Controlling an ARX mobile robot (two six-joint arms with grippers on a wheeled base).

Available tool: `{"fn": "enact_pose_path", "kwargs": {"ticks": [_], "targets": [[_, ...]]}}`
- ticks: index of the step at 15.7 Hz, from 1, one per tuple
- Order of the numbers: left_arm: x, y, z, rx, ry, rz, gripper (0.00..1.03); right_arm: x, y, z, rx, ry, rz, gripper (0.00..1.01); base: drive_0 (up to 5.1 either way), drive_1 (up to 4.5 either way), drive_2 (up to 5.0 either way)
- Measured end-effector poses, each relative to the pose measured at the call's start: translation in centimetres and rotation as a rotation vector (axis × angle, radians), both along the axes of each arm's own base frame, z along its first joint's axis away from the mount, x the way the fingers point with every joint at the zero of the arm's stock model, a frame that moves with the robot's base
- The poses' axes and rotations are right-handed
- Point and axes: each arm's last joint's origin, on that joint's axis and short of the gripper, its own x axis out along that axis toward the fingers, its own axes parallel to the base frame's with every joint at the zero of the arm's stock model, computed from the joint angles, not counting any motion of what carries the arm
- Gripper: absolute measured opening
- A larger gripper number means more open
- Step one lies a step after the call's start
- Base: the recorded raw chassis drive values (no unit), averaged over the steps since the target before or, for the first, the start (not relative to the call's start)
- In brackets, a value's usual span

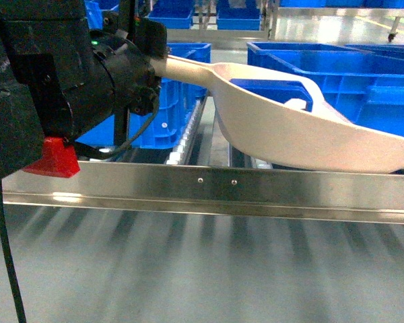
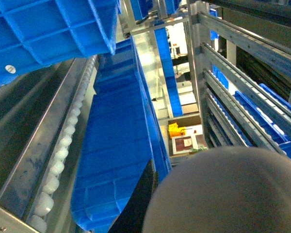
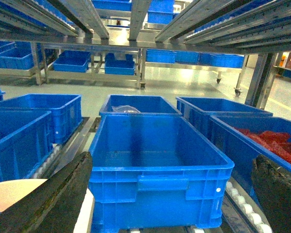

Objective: Place part in tray to right shelf

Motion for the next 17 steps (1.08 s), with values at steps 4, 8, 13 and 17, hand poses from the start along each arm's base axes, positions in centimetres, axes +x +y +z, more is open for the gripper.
{"fn": "enact_pose_path", "kwargs": {"ticks": [4,8,13,17], "targets": [[-2.0,2.3,1.6,0.032,-0.106,-0.011,0.12,0.0,0.0,0.0,0.000,0.000,0.000,0.98,0.0,0.00,0.0],[-1.2,8.5,8.7,0.040,-0.160,0.263,0.12,0.0,0.0,0.0,0.000,0.000,0.000,0.98,0.0,0.00,0.0],[4.7,13.9,14.1,0.115,-0.144,0.643,0.12,0.0,0.0,0.0,0.000,0.000,0.000,0.98,0.0,0.00,0.0],[10.6,16.5,14.5,0.408,-0.032,0.823,0.12,0.0,0.0,0.0,0.000,0.000,0.000,0.98,0.0,0.00,0.0]]}}
